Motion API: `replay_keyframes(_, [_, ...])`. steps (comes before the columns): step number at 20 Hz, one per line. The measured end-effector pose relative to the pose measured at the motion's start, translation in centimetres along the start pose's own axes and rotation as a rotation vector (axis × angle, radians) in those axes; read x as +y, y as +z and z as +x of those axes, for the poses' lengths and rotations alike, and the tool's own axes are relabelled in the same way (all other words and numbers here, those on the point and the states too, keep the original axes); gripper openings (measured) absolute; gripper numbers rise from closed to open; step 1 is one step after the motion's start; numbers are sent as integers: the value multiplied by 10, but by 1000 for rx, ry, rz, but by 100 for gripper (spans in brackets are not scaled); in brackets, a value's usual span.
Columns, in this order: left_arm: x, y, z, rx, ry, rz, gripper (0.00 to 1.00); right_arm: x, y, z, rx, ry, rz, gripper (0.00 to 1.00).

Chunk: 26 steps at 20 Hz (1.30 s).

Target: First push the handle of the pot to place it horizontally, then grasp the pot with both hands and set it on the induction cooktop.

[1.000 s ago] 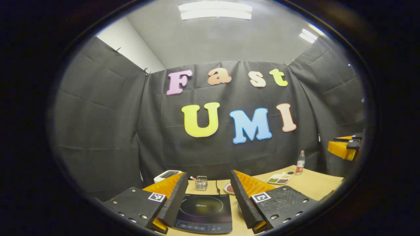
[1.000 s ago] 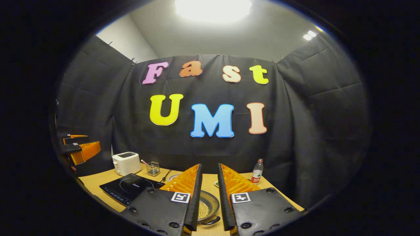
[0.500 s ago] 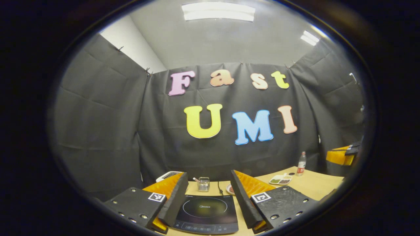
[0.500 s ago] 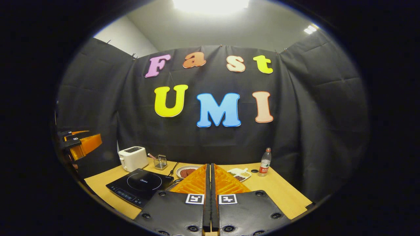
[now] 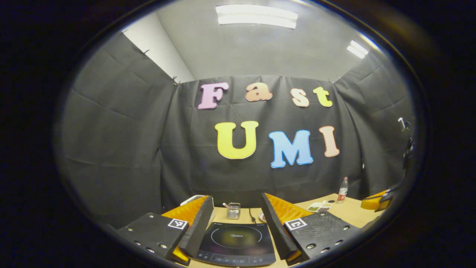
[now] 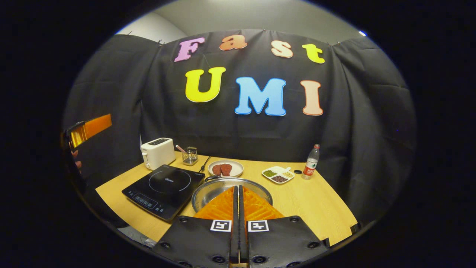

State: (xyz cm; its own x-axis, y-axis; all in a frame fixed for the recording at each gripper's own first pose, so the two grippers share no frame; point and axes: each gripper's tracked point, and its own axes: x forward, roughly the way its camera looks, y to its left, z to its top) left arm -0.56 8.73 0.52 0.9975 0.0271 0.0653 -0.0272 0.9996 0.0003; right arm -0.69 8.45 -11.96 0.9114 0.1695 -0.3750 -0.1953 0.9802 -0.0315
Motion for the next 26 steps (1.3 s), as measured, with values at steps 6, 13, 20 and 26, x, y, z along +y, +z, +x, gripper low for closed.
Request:
replay_keyframes(6, [6,-12,4,32,58,14,76,1,-55,22,163,90,-75,2])
replay_keyframes(13, [-19,-15,24,49,79,32,76,-1,-113,39,334,203,-126,2])
replay_keyframes(20, [-40,-25,39,74,106,52,82,-15,-156,52,490,278,-171,2])
replay_keyframes(26, [-55,-30,52,93,124,63,77,-29,-176,66,567,311,-207,0])
